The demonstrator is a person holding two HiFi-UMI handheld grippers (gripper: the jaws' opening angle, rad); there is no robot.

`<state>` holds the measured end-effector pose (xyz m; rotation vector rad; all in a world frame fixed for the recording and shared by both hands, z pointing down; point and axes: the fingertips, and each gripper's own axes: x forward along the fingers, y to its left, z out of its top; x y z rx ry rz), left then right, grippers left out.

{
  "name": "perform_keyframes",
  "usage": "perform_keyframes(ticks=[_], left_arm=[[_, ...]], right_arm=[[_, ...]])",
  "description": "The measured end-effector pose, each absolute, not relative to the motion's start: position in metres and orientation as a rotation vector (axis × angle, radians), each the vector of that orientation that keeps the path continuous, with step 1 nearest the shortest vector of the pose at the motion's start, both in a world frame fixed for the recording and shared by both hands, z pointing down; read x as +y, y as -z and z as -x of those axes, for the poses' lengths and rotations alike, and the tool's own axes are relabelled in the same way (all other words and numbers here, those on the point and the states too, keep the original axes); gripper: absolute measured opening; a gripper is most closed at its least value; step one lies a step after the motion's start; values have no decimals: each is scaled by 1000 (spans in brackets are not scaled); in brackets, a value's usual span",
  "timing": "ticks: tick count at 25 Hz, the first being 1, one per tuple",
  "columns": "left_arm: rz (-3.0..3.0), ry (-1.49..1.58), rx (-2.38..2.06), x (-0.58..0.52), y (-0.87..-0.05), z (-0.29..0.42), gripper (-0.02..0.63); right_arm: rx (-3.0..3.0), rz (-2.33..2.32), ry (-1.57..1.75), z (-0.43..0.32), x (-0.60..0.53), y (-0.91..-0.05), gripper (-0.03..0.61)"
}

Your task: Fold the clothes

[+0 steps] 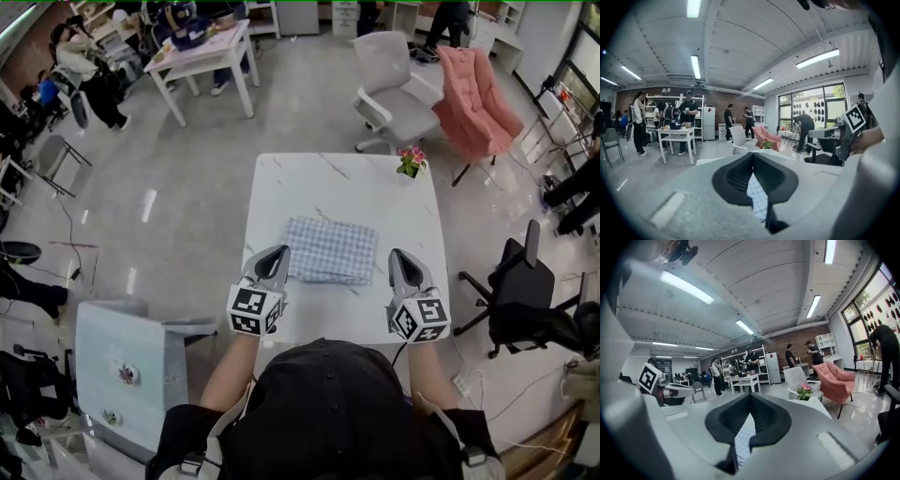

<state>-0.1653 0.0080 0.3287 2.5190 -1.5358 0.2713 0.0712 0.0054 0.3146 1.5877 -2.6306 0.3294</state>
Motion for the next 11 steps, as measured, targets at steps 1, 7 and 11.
perform_keyframes(ticks=[1, 7, 11], left_arm=[[-2522, -266, -1543, 6, -328, 167, 6], [-2515, -244, -1567, 4, -330, 176, 6], [-2500, -225, -1564, 9, -334, 180, 6]], right_arm=[[-2632, -1592, -326, -71, 4, -314, 3], [-2625, -1585, -323, -65, -1, -316, 3], [-2625, -1563, -316, -55, -1, -318, 3]])
